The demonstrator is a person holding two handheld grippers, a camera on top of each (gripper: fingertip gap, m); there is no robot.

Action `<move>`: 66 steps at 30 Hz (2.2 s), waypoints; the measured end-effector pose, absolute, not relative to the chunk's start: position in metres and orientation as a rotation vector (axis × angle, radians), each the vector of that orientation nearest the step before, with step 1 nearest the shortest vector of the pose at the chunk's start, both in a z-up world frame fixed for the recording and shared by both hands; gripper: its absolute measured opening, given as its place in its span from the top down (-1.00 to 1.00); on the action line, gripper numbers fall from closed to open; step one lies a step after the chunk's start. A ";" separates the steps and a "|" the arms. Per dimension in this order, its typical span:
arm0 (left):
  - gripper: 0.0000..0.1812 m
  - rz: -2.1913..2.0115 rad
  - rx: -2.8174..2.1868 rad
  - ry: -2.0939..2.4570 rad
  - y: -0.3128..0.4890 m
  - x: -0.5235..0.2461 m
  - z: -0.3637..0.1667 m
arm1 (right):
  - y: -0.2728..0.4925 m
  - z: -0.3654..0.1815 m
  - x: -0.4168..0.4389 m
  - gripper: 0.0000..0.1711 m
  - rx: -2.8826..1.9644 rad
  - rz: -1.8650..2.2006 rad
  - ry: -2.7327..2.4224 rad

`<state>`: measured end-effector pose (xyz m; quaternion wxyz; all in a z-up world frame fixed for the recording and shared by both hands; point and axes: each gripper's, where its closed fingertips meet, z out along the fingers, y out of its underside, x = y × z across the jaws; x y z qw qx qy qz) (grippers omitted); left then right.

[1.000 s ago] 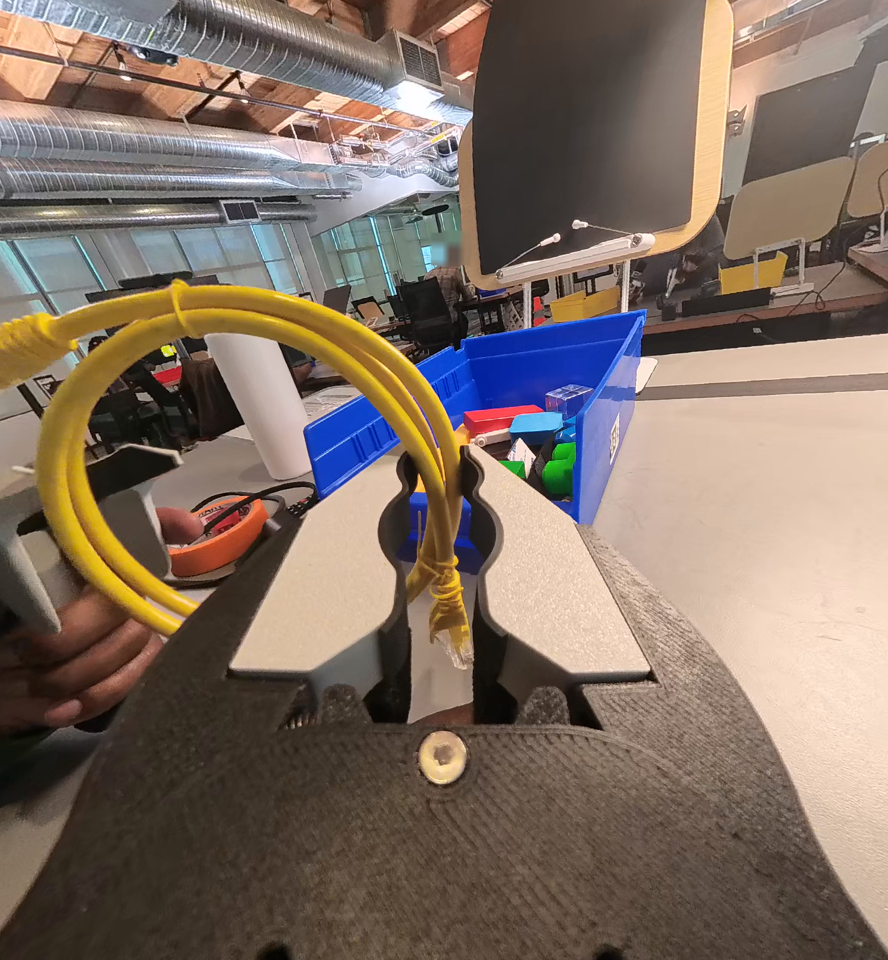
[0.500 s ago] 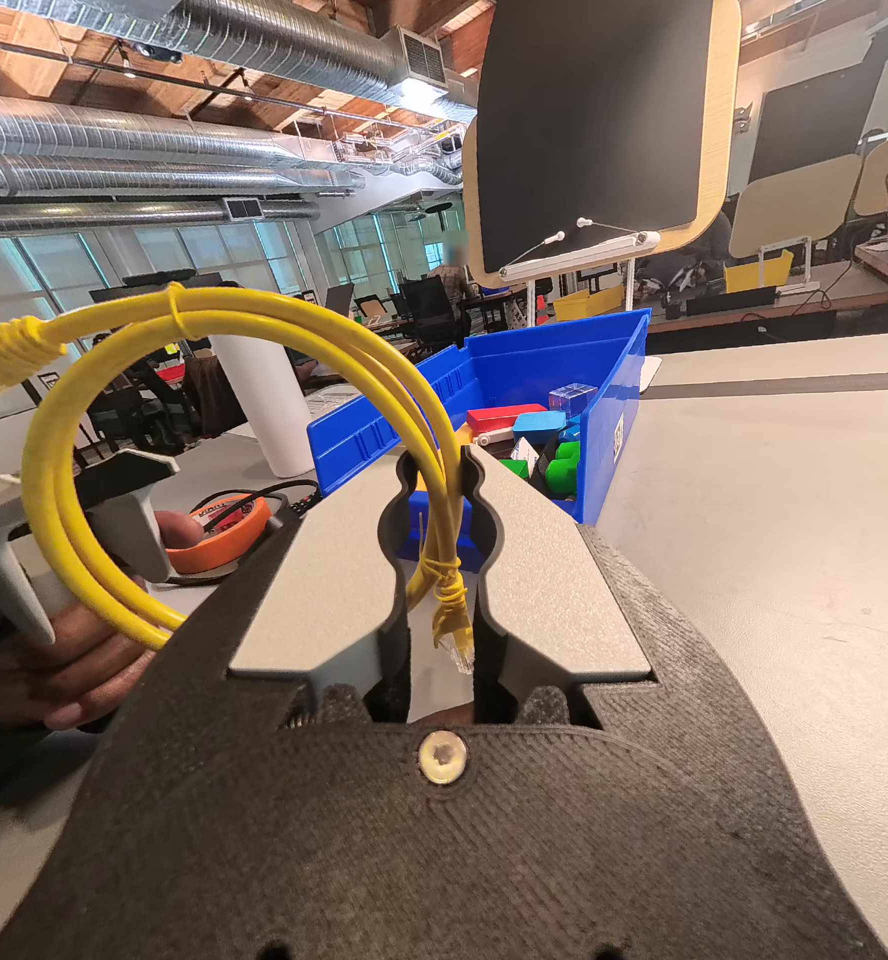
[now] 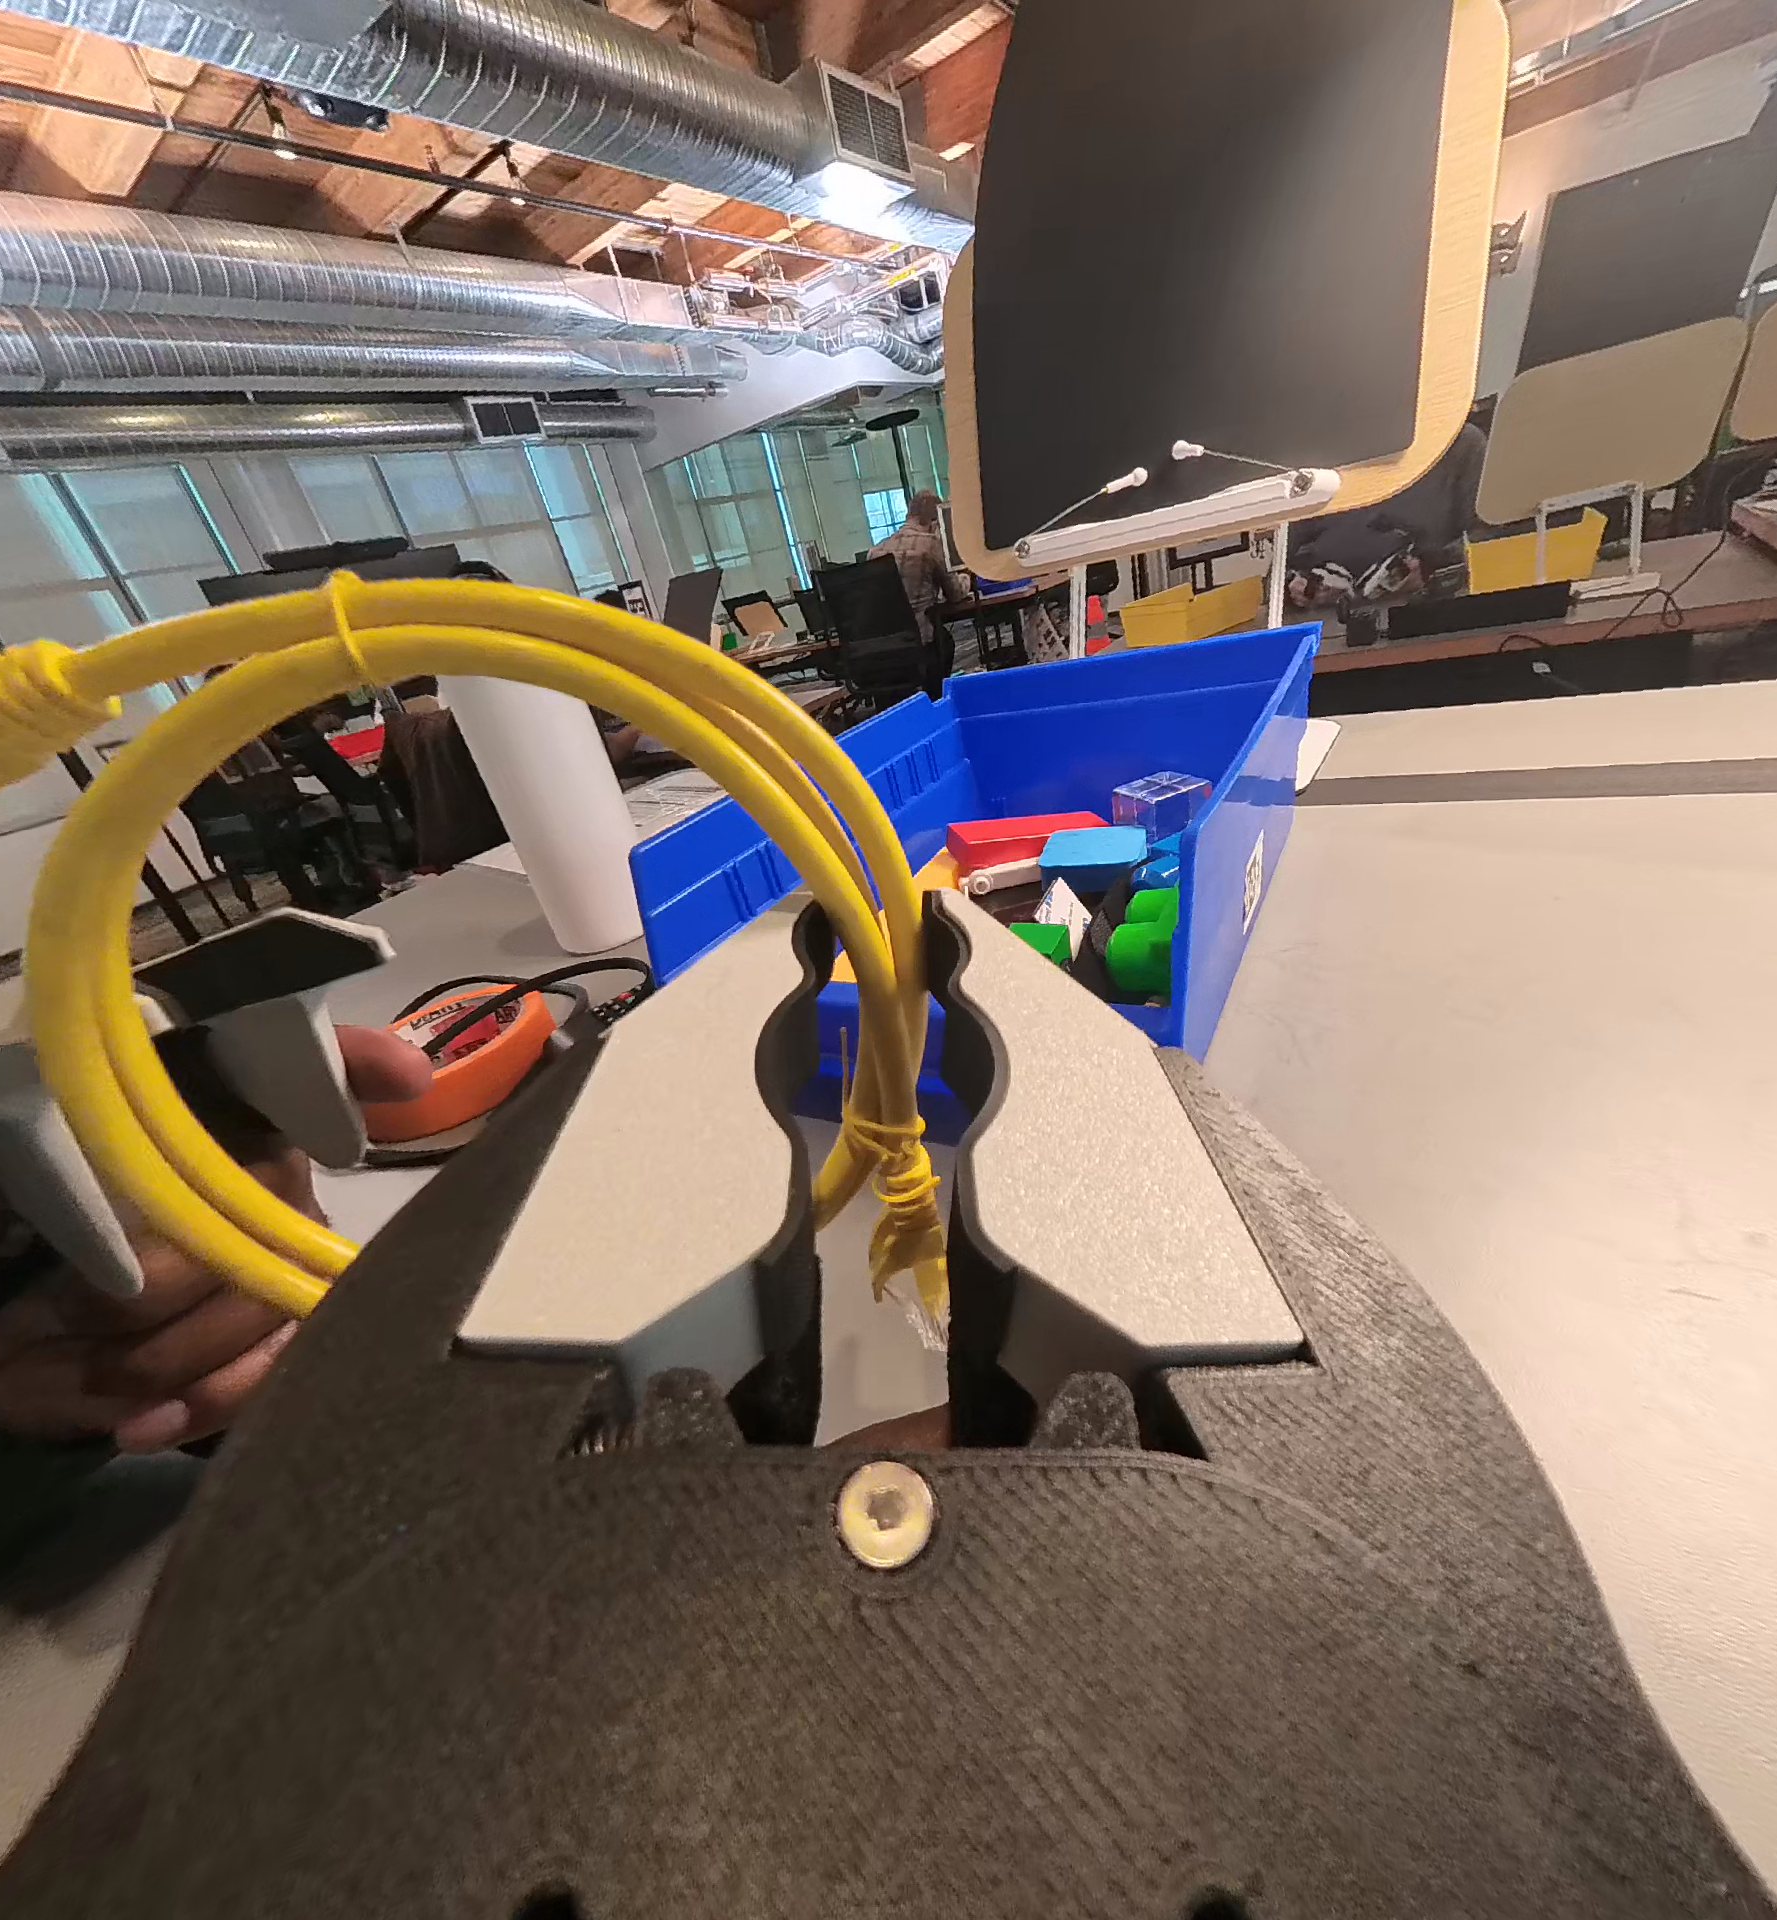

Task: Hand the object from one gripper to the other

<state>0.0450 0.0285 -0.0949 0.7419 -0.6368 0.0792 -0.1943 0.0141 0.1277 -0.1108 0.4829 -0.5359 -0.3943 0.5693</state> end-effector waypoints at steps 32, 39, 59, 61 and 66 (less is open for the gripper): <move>0.91 -0.360 -1.406 0.200 0.025 0.040 -0.093 | 0.123 -0.116 0.010 0.71 -1.303 1.335 -1.018; 0.92 -0.308 -1.369 0.046 0.023 0.010 -0.087 | 0.097 -0.114 0.008 0.66 -1.190 1.326 -1.141; 0.93 -0.239 -1.376 0.121 0.024 0.020 -0.086 | 0.051 -0.111 0.012 0.64 -0.914 1.227 -1.324; 0.93 -0.180 -1.403 0.120 0.027 0.017 -0.090 | 0.054 -0.109 0.012 0.64 -0.893 1.179 -1.305; 0.93 -0.089 -1.426 0.137 0.029 0.016 -0.093 | 0.057 -0.105 0.014 0.64 -0.817 1.023 -1.279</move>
